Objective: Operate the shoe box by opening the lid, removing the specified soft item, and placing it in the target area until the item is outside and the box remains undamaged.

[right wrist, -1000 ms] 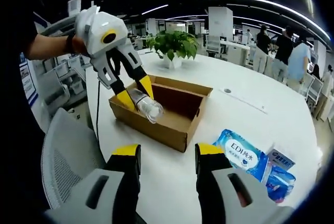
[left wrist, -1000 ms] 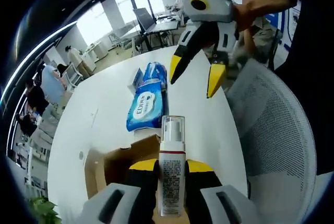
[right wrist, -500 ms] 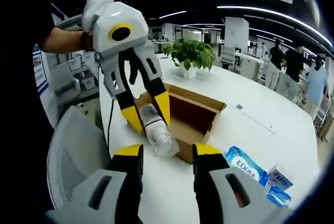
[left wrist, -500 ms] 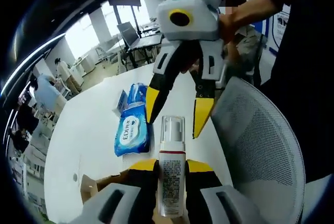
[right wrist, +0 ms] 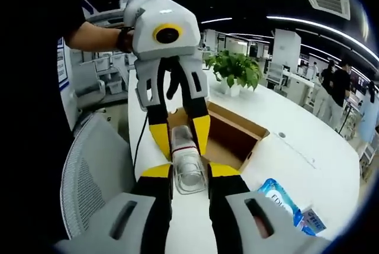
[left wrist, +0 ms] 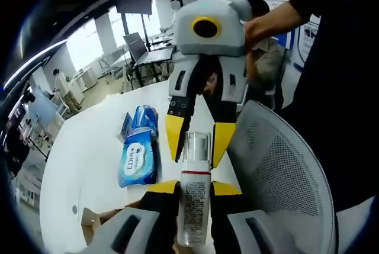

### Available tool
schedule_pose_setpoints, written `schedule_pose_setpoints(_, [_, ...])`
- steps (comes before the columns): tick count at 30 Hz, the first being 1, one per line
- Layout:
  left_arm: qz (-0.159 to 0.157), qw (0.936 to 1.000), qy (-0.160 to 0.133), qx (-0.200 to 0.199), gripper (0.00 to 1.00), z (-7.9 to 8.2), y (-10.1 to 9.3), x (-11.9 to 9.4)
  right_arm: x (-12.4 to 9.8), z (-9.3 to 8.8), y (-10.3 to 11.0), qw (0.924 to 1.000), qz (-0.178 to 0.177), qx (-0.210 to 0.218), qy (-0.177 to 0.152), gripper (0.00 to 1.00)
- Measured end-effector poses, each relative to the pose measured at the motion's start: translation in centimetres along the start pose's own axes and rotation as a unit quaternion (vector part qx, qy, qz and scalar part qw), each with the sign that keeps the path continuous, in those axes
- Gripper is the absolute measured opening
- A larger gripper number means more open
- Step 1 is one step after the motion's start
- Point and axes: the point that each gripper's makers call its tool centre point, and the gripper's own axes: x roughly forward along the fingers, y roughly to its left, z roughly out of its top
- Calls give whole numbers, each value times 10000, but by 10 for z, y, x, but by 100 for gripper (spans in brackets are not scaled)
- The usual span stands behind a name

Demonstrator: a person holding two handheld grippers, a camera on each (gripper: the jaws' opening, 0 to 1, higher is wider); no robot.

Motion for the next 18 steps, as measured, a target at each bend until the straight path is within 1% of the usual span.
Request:
schedule_pose_setpoints(3, [-158,9998,-71,-62,20,2,-6,1,-1,1,5,9999,97,-101,96,18])
schedule_pose_setpoints(6, [-239,9996,-101,-104,20,2,-9,2,-1,1,7,9994,162,-244,209,18])
schedule_pose_setpoints(12, [-287,9994,-80,-184,20,-2,-8,9,3,-7,6,9985,144,-321,424,18])
schedule_pose_setpoints(16, [-317,9993,-83,-191,20,-3,-12,13,2,-9,7,9983,171,-306,465,17])
schedule_pose_setpoints(18, [-274,9993,-124,-206,22,-2,-11,15,0,-10,8,9983,178,-296,466,17])
